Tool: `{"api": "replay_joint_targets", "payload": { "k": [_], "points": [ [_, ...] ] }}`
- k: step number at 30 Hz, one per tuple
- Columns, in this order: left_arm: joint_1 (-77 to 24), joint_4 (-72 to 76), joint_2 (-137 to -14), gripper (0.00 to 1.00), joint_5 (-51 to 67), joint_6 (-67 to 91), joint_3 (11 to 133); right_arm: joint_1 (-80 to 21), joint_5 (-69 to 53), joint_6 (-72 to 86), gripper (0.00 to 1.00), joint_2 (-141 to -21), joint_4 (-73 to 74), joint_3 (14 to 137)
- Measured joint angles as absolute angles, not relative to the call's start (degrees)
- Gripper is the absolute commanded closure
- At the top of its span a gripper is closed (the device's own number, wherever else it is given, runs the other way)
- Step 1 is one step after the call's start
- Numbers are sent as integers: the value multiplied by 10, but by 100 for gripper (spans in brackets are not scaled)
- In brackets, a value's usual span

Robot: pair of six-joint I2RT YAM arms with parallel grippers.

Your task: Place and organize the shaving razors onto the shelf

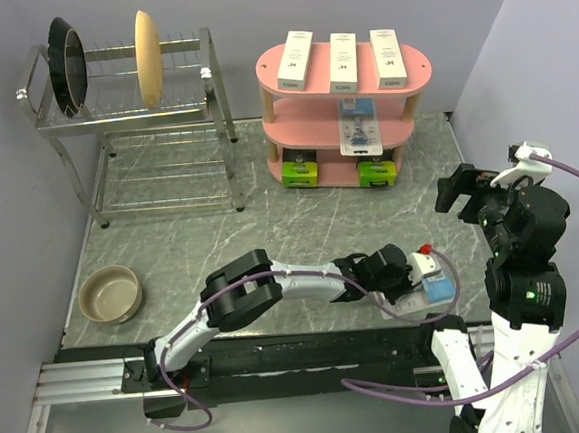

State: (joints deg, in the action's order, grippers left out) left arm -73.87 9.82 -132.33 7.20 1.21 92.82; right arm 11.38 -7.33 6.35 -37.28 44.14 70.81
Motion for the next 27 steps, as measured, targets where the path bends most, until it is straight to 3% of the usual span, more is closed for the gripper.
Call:
{"api": "replay_joint_targets", "payload": {
  "k": [4, 5, 6, 10, 19, 27],
  "points": [
    [-728, 75, -1278, 96, 71, 12, 878, 114, -71, 66, 0, -374, 435, 708],
    [-722, 68, -1259, 70, 71, 11, 858, 114, -71, 66, 0, -374, 431, 708],
    [-714, 59, -1235, 61, 72, 11, 833, 114, -71, 66, 0, -374, 426, 708],
    [-685, 35, -1171, 47, 74, 9, 796, 114, -72, 66, 0, -374, 409, 708],
    [-686, 5, -1213, 41, 79, -24, 874, 114, -73, 77, 0, -382, 399, 708],
    [-664, -58, -1212, 41, 82, -37, 835, 116, -77, 79, 0, -387, 399, 708]
  ]
}}
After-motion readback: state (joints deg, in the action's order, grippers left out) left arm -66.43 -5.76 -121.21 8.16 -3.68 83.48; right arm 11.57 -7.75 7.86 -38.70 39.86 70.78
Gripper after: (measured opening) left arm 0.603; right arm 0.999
